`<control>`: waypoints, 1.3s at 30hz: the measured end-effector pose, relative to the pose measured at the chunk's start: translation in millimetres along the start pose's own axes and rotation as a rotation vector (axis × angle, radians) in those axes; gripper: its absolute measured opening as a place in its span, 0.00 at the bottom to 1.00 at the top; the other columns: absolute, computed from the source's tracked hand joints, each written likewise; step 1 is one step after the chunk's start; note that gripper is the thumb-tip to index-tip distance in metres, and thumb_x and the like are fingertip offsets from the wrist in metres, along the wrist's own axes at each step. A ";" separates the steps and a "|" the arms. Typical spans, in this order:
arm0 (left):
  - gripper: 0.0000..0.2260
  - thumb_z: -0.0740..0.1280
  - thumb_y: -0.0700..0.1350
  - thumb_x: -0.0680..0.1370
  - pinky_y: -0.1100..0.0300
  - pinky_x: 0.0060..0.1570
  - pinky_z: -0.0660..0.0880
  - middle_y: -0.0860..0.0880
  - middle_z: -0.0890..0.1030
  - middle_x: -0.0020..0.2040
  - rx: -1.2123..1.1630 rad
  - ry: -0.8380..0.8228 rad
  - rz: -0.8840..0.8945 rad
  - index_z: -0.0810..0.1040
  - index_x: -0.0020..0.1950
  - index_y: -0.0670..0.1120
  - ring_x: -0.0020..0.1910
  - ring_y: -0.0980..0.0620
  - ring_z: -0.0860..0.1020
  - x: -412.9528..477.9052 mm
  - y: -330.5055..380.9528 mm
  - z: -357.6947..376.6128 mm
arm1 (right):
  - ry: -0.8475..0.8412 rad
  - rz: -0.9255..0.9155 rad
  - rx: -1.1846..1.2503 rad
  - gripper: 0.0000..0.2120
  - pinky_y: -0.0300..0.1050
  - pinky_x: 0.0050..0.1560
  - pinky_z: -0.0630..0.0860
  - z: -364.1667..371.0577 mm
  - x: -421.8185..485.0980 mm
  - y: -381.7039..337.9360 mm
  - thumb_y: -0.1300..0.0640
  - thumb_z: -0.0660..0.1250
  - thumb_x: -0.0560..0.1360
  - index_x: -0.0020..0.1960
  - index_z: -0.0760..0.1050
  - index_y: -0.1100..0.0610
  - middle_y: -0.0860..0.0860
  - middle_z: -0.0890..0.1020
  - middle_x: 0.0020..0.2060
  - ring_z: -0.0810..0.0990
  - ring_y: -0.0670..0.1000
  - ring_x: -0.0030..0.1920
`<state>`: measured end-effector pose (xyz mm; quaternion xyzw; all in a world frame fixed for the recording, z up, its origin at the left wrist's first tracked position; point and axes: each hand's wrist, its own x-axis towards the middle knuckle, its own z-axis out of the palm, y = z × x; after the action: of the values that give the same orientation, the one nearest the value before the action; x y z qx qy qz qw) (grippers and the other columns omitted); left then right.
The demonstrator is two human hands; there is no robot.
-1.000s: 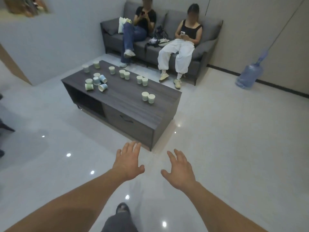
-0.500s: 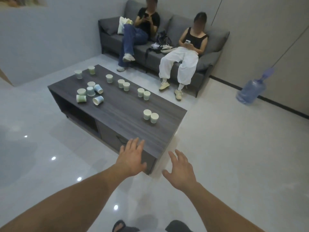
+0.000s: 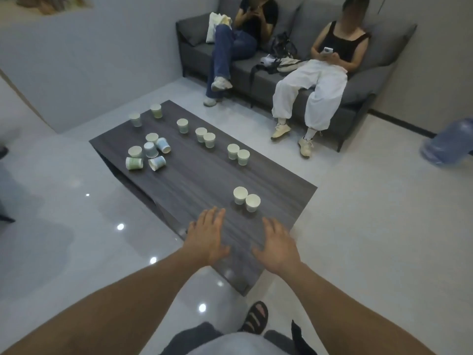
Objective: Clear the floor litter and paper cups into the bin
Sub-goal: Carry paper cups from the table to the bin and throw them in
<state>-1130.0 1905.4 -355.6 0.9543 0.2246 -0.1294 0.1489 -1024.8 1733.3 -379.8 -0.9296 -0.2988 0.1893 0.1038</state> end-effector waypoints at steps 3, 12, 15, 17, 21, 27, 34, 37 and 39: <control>0.43 0.66 0.59 0.73 0.44 0.74 0.51 0.49 0.46 0.79 -0.041 -0.006 -0.045 0.42 0.78 0.51 0.77 0.46 0.47 24.9 6.0 -1.5 | -0.031 -0.038 0.006 0.42 0.54 0.73 0.61 -8.5 34.2 8.0 0.38 0.64 0.74 0.79 0.48 0.52 0.52 0.53 0.78 0.54 0.54 0.77; 0.44 0.68 0.60 0.71 0.44 0.74 0.54 0.49 0.50 0.78 -0.142 -0.107 -0.114 0.44 0.77 0.51 0.76 0.46 0.50 99.6 1.7 30.0 | -0.143 0.008 0.044 0.43 0.54 0.72 0.62 -1.5 107.4 32.6 0.39 0.65 0.73 0.79 0.48 0.53 0.52 0.53 0.78 0.55 0.56 0.76; 0.44 0.67 0.61 0.71 0.45 0.73 0.55 0.49 0.51 0.78 -0.168 -0.142 -0.119 0.45 0.78 0.50 0.76 0.46 0.51 132.8 -2.8 45.6 | -0.161 0.045 0.023 0.42 0.51 0.70 0.64 9.3 138.1 39.2 0.39 0.65 0.72 0.78 0.51 0.54 0.53 0.58 0.76 0.59 0.55 0.74; 0.44 0.66 0.62 0.70 0.46 0.73 0.55 0.49 0.53 0.77 -0.197 -0.154 -0.129 0.46 0.77 0.50 0.76 0.46 0.52 159.0 -9.4 60.5 | -0.176 0.070 0.008 0.43 0.50 0.69 0.65 19.8 165.9 43.1 0.38 0.66 0.72 0.78 0.51 0.56 0.54 0.59 0.75 0.61 0.56 0.72; 0.45 0.68 0.63 0.69 0.49 0.73 0.58 0.49 0.56 0.76 -0.262 -0.174 -0.166 0.48 0.77 0.49 0.75 0.47 0.56 206.0 -24.2 94.0 | -0.192 0.117 0.044 0.45 0.52 0.68 0.65 48.9 236.5 49.5 0.40 0.68 0.71 0.78 0.49 0.55 0.54 0.56 0.76 0.59 0.57 0.73; 0.43 0.70 0.60 0.70 0.51 0.72 0.61 0.49 0.59 0.75 -0.349 -0.159 -0.217 0.51 0.77 0.50 0.73 0.49 0.60 249.2 -41.6 149.2 | -0.179 0.105 0.046 0.46 0.55 0.68 0.67 112.4 322.3 59.0 0.42 0.71 0.70 0.77 0.50 0.55 0.54 0.54 0.76 0.57 0.59 0.74; 0.42 0.75 0.54 0.67 0.58 0.69 0.62 0.49 0.67 0.70 -0.522 -0.066 -0.279 0.59 0.75 0.48 0.70 0.49 0.66 277.4 -33.5 185.4 | -0.157 0.070 0.129 0.37 0.53 0.59 0.72 160.3 337.6 85.9 0.47 0.71 0.71 0.74 0.60 0.57 0.56 0.68 0.67 0.70 0.59 0.65; 0.42 0.76 0.51 0.65 0.55 0.68 0.65 0.49 0.70 0.69 -0.664 -0.090 -0.259 0.61 0.74 0.48 0.68 0.51 0.67 278.3 -20.3 191.2 | -0.183 0.046 0.298 0.37 0.50 0.59 0.72 159.3 312.2 87.2 0.44 0.72 0.69 0.73 0.62 0.54 0.53 0.70 0.65 0.72 0.56 0.63; 0.43 0.77 0.49 0.63 0.53 0.68 0.65 0.49 0.69 0.70 -0.724 -0.101 -0.251 0.61 0.75 0.47 0.70 0.52 0.67 277.2 -13.3 192.6 | -0.273 0.039 0.412 0.40 0.47 0.61 0.70 153.1 299.7 85.0 0.40 0.71 0.68 0.75 0.59 0.49 0.49 0.68 0.68 0.71 0.51 0.65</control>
<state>-930.9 1958.9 -623.2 0.7973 0.3633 -0.1059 0.4703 -819.5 1855.8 -631.6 -0.8602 -0.2471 0.3722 0.2460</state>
